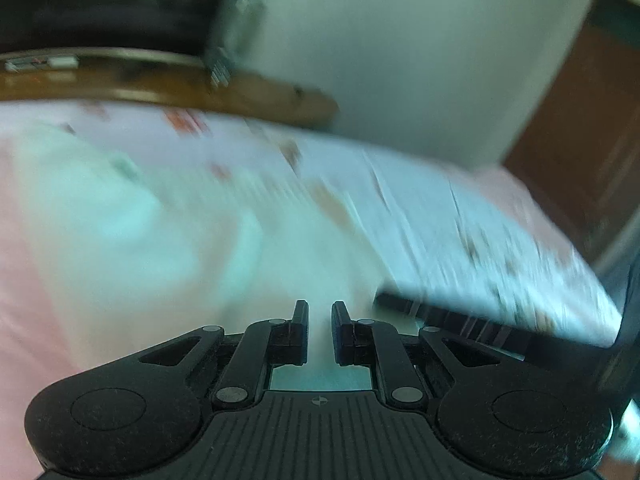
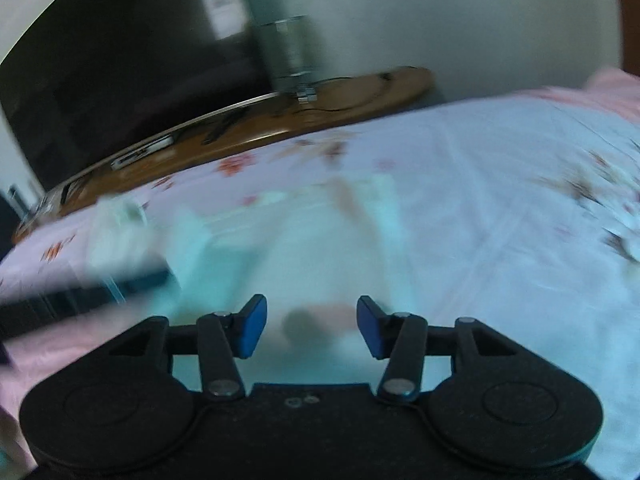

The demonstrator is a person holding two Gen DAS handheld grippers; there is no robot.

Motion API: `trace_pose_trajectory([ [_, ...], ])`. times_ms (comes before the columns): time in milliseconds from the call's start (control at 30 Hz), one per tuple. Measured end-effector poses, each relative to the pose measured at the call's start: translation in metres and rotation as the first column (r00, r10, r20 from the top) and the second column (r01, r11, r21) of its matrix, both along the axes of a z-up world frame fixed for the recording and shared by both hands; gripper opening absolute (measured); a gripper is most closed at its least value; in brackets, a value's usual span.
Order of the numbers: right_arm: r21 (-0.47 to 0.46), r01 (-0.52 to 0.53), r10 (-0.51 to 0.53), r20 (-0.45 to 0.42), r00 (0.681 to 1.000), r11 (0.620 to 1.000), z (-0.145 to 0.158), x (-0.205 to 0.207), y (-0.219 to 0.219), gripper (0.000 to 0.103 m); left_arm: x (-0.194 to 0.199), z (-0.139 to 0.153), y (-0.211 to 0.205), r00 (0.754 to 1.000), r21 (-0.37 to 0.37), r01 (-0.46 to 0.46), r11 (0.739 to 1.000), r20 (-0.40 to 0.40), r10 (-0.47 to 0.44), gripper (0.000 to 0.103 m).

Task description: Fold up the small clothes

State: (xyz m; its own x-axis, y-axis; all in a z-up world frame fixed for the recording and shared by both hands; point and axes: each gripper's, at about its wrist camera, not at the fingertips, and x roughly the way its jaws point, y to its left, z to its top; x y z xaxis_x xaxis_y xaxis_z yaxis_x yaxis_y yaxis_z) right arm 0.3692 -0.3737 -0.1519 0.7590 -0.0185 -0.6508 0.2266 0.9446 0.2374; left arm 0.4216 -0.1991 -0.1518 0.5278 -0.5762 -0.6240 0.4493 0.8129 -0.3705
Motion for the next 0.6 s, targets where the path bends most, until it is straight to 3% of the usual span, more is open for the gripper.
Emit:
trace_pose_trajectory([
  [100,0.066,0.016,-0.016,0.004,1.000,0.998,0.005,-0.017,-0.024,0.052,-0.022,-0.001,-0.006,0.998,0.022,0.056,0.998,-0.013,-0.056,0.012],
  [167,0.133,-0.004,0.002,0.016,1.000,0.991,0.007,-0.022,-0.029,0.053,-0.027,0.007,0.012,0.999,0.020,0.030,0.999,-0.015,-0.030,0.013],
  [267,0.167,-0.061,0.057,0.027,0.998,0.984,0.009,-0.014,-0.016,0.057,-0.031,0.017,0.060,0.995,0.004,-0.090,0.996,-0.035,0.090,0.013],
  [300,0.186,-0.087,0.083,0.026,0.996,0.979,0.008,-0.006,-0.009,0.066,-0.030,0.020,0.078,0.990,0.008,-0.137,0.990,-0.036,0.138,0.013],
  [433,0.273,-0.161,0.165,0.007,0.986,0.948,0.000,0.034,0.019,0.071,0.005,0.025,0.141,0.939,0.055,-0.340,0.939,-0.039,0.342,0.013],
  [533,0.318,-0.193,0.212,-0.027,0.977,0.928,-0.013,0.068,0.042,0.065,0.041,0.019,0.169,0.893,0.046,-0.447,0.893,-0.045,0.449,0.013],
  [600,0.321,-0.203,0.227,-0.040,0.973,0.925,-0.018,0.085,0.053,0.046,0.059,0.015,0.178,0.872,0.049,-0.486,0.873,-0.038,0.487,0.013],
])
